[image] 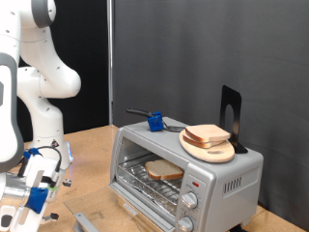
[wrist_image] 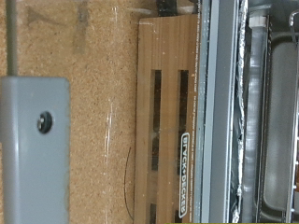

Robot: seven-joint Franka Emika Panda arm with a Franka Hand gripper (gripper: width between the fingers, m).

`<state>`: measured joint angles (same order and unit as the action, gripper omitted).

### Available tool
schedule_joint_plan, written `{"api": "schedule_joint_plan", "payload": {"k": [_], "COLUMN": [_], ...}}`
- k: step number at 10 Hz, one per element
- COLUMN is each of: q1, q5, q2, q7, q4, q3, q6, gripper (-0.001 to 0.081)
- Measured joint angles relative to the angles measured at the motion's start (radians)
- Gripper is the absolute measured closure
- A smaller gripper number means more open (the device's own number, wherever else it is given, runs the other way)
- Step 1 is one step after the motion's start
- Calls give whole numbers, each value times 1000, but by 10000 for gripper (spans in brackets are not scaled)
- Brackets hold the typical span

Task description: Make a piece of toast with the oven

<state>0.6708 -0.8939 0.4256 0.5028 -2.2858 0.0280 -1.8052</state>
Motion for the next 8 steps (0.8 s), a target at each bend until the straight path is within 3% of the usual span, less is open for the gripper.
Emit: {"api": "schedule_joint_plan", "payload": {"k": [8], "q1": [-3], "q5": [-43], "q2": [-5], "q7": [16], "q4": [-87], "q3": [62], "q6": [-43], "gripper": [124]}}
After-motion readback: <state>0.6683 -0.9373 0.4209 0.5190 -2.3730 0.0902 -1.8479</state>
